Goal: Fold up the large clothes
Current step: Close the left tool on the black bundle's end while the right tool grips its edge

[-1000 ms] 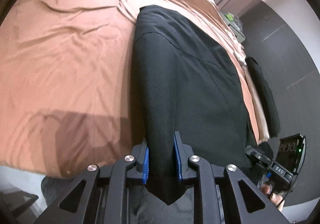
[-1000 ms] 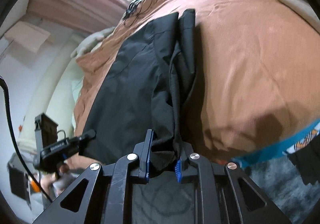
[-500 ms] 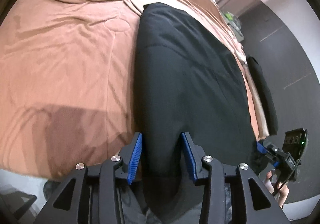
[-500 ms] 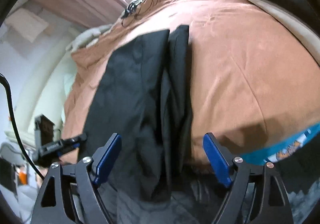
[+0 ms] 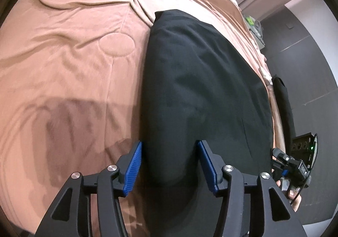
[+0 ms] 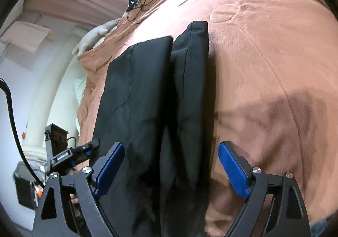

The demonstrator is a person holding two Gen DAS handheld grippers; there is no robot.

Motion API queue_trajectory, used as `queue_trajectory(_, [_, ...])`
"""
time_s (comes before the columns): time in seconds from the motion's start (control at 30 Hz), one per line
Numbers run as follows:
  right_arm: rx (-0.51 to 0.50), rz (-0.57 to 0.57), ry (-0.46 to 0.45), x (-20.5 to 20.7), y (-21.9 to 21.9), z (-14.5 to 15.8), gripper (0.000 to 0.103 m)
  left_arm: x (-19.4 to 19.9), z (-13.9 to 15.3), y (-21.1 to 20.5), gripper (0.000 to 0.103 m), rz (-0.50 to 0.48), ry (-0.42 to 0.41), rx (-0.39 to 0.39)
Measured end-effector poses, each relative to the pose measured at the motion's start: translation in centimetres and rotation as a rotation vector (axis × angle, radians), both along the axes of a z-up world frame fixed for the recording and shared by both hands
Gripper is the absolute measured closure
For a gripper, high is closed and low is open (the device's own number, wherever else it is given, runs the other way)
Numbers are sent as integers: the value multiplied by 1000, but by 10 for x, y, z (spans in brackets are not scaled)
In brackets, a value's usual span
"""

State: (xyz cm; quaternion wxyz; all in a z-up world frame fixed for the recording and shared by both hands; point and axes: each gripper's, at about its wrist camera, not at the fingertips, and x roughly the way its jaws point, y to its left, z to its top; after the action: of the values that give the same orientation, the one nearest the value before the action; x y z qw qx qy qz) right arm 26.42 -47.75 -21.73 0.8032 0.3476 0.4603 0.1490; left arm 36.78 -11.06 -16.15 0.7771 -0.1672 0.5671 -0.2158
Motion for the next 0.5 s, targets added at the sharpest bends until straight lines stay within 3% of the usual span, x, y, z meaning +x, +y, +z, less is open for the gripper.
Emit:
queue_trajectory(0.4, [117,41,9,58,-9,-13,13,71,-2,-23,39,15,-19,47])
queue_trajectory(0.5, [114,40,17,70,-9,-14,20,83,-2,-31,38,15,-21,56])
